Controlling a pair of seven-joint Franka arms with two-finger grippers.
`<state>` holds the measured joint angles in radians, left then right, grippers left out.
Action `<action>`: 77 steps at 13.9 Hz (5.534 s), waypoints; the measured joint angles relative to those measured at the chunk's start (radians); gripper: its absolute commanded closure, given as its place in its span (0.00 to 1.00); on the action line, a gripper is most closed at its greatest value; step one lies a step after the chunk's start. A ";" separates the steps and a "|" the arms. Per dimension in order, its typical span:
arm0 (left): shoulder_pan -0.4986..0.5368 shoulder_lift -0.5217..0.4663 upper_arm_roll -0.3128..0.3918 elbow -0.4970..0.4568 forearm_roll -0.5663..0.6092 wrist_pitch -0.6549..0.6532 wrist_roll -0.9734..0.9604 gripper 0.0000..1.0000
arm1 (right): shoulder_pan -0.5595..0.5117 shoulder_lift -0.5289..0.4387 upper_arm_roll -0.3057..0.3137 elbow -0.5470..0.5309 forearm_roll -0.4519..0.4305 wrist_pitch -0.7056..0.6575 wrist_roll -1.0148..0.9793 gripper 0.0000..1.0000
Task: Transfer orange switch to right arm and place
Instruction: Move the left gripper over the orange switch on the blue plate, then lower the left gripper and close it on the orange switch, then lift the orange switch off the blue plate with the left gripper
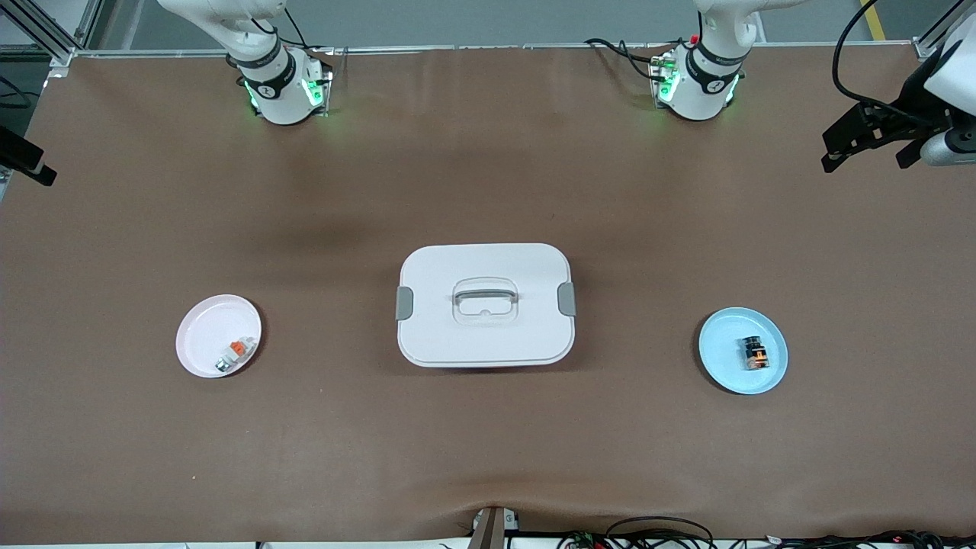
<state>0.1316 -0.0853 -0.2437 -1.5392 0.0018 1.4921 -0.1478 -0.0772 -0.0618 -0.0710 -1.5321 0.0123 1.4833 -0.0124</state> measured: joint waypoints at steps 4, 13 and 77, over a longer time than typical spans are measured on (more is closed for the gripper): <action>0.000 0.000 0.000 0.002 0.000 -0.002 0.000 0.00 | 0.000 0.000 0.000 0.000 0.000 0.000 0.000 0.00; 0.002 0.037 0.001 0.010 0.000 -0.014 -0.001 0.00 | 0.000 0.000 0.001 0.000 0.000 0.001 0.000 0.00; 0.134 0.794 -0.001 -0.196 0.138 0.977 1.616 0.44 | 0.000 0.007 -0.003 0.003 0.000 0.000 0.000 0.00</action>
<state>0.2656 0.7091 -0.2450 -1.7356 0.1399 2.4694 1.4678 -0.0772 -0.0550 -0.0739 -1.5292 0.0123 1.4831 -0.0123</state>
